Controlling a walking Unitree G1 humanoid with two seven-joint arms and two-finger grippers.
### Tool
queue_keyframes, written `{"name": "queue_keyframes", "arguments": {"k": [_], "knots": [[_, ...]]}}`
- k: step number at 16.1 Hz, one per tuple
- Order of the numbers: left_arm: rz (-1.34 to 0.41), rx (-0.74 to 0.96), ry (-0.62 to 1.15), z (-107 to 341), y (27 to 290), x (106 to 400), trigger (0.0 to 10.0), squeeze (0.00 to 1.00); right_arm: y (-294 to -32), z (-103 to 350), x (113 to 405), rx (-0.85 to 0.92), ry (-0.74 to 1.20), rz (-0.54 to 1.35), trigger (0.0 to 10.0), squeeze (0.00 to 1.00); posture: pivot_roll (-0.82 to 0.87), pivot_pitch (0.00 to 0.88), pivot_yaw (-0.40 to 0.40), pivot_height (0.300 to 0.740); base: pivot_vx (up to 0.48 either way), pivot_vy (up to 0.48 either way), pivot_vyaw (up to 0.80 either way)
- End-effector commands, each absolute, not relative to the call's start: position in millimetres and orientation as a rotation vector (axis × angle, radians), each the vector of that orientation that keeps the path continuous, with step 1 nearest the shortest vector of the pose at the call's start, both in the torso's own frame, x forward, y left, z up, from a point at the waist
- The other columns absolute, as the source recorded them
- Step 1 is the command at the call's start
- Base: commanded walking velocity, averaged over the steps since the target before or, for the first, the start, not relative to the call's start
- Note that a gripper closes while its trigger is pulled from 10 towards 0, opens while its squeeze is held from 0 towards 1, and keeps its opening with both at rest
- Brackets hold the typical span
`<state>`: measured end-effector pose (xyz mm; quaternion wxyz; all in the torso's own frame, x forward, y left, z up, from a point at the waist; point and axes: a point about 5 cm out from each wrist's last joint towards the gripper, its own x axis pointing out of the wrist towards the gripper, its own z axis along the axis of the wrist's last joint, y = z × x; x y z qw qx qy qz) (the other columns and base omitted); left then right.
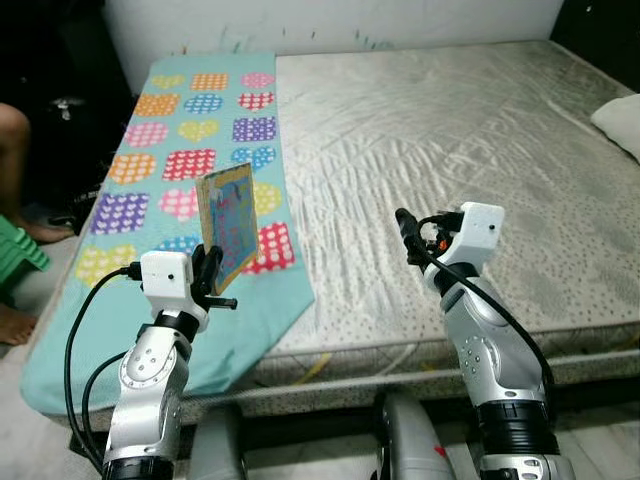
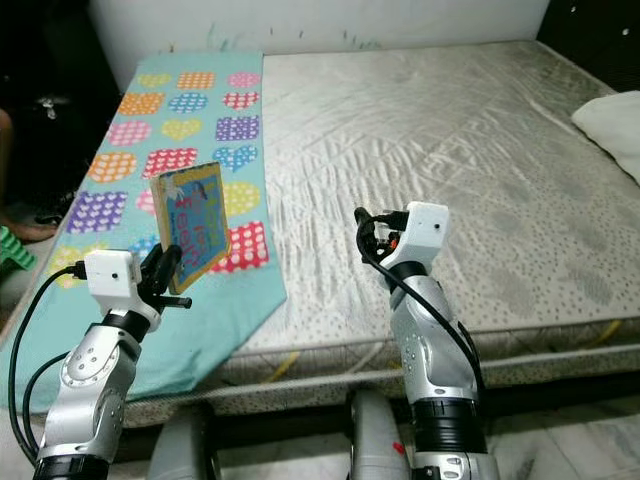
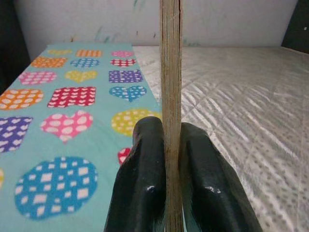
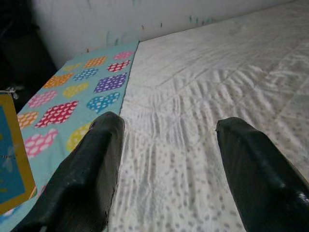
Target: Clean up the room
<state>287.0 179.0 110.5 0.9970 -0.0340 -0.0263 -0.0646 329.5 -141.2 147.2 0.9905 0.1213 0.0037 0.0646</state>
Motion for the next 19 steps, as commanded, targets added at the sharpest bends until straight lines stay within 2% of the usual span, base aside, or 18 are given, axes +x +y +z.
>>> {"name": "queue_keyframes", "arguments": {"k": [1,6,19], "knots": [[-0.134,-0.062,-0.099,122.8,178.6,291.0,0.0,0.0,-140.4,149.3,330.3,0.241,-0.002,0.137,10.0,0.0,-0.15,0.0,0.034,0.67,0.0,0.0,0.0],[-0.16,-0.077,-0.088,121.2,174.5,291.1,0.0,0.0,-142.2,148.6,329.8,0.236,-0.003,0.125,10.0,0.0,-0.15,0.0,0.036,0.738,0.0,0.0,0.0],[-0.182,-0.121,-0.006,110.3,169.7,291.4,0.0,0.0,-153.1,145.8,325.0,0.201,0.008,0.066,10.0,0.0,-0.17,0.0,0.039,0.74,0.0,0.0,0.0]]}}
